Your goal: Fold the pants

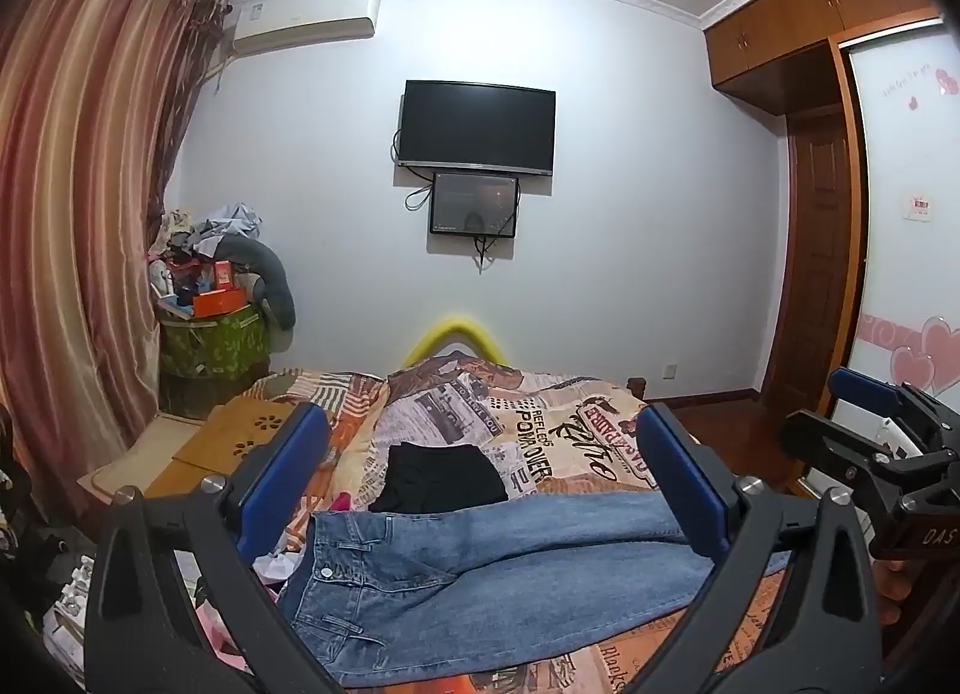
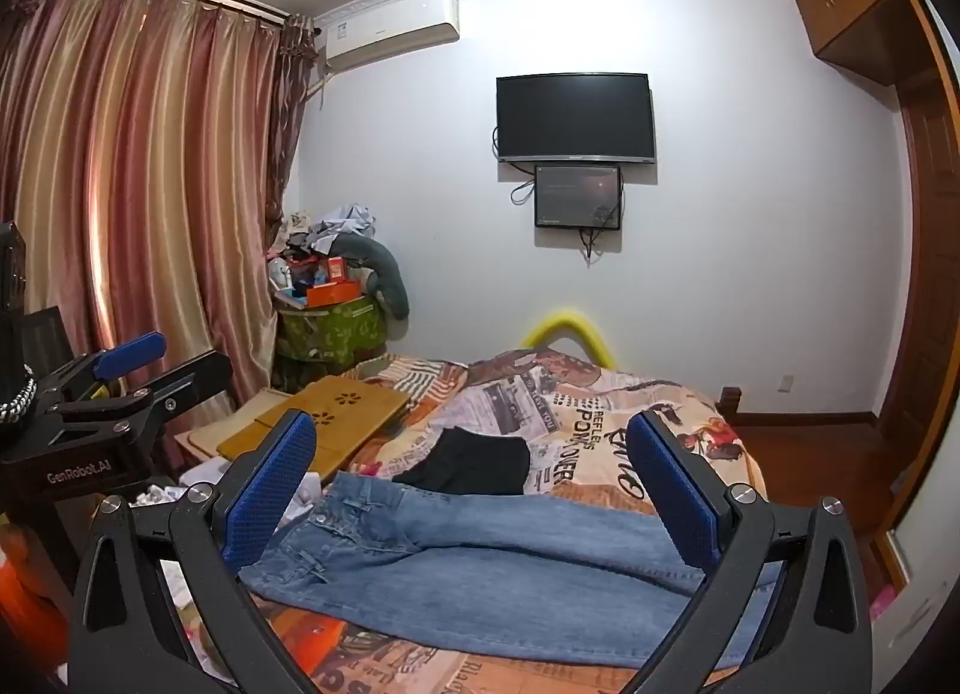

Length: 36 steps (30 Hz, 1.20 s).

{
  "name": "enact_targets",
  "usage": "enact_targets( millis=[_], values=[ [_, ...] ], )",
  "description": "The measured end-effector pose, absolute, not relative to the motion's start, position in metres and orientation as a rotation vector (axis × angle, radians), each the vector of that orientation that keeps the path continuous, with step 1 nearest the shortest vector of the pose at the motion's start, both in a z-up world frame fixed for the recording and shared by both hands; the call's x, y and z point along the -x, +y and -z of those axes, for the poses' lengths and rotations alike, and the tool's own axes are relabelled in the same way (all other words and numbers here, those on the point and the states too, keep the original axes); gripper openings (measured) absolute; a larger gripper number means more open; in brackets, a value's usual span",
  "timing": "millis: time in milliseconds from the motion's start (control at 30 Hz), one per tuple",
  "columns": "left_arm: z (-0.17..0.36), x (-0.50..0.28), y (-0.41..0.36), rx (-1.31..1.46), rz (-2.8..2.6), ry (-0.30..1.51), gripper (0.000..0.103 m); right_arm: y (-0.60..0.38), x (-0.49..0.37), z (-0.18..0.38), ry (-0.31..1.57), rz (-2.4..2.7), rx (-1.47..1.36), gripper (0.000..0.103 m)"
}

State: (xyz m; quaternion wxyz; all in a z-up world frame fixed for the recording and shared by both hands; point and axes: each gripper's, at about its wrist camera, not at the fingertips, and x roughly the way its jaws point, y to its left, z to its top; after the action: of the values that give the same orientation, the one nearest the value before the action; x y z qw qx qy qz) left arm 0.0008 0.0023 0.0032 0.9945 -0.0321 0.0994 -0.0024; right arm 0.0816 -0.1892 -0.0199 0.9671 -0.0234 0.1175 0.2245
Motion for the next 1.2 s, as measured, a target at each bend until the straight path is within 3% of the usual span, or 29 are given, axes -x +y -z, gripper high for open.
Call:
enact_targets(
  millis=[1200],
  values=[
    [0.003, -0.005, -0.002, 0.059, 0.013, 0.191, 0.103, -0.198, -0.088, 0.02, 0.236, -0.452, 0.043, 0.103]
  ],
)
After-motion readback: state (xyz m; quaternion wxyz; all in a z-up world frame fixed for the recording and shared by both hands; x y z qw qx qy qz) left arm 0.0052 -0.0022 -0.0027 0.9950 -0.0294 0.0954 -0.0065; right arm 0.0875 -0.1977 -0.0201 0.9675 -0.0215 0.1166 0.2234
